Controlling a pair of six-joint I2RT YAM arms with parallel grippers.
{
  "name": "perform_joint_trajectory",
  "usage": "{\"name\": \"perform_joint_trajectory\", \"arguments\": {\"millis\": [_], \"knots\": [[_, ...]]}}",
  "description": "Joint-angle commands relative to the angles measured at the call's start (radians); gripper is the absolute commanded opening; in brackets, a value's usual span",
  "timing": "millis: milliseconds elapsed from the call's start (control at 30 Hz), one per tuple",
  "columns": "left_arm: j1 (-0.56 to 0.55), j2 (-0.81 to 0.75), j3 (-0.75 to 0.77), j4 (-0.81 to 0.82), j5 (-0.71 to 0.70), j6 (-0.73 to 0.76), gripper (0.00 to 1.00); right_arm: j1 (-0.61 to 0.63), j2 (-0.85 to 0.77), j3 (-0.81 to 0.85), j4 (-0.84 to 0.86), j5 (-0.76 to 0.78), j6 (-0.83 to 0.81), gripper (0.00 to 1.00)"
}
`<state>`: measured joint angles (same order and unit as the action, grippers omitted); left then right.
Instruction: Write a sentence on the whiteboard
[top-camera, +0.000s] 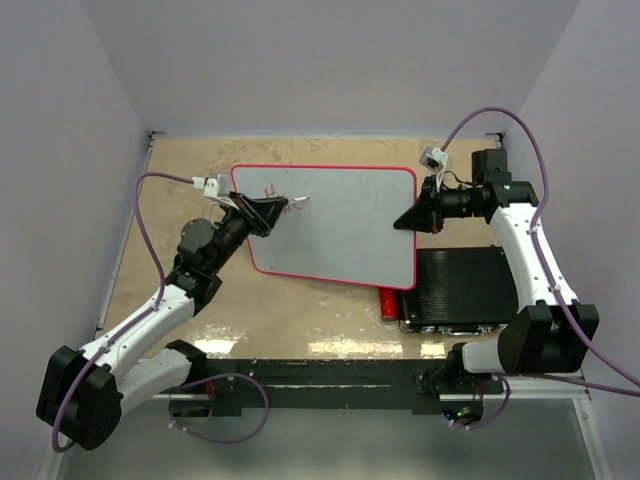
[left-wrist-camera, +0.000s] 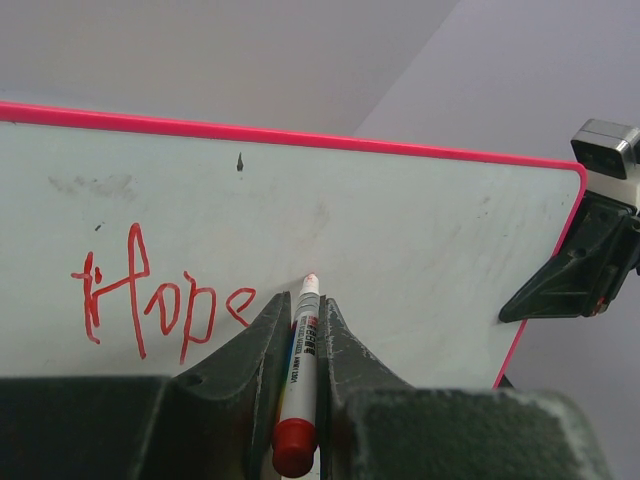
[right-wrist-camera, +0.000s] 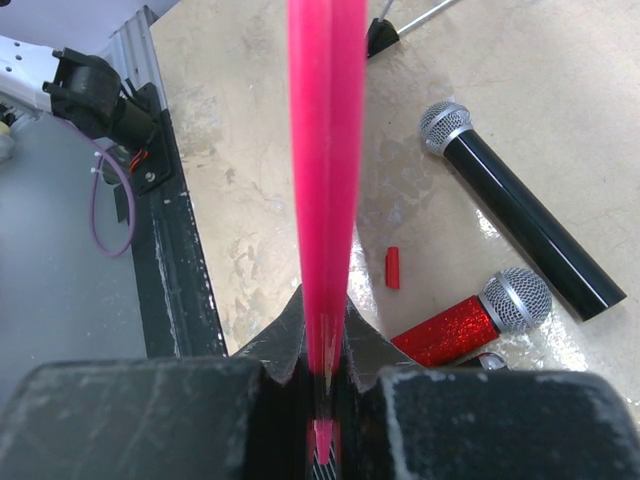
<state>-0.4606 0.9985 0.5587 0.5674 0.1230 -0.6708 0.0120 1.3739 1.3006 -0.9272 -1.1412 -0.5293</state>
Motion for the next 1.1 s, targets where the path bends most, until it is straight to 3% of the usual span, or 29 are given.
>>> {"name": "perform_joint_trajectory", "arguments": {"millis": [0,567,1067], "knots": [[-0.004,-0.003,0.021,0.011,-0.037,0.023,0.0,0.006,-0.039,0.003,0.034,-0.025,-0.031,0.0],[-0.004,-0.07,0.047,-0.057,0.009,0.033,0.0,0.008,-0.041,0.003,0.036,-0.025,-0.031,0.0],[-0.004,-0.006,0.061,-0.06,0.001,0.048,0.0,0.006,-0.041,0.003,0.034,-0.025,-0.031,0.0]]}}
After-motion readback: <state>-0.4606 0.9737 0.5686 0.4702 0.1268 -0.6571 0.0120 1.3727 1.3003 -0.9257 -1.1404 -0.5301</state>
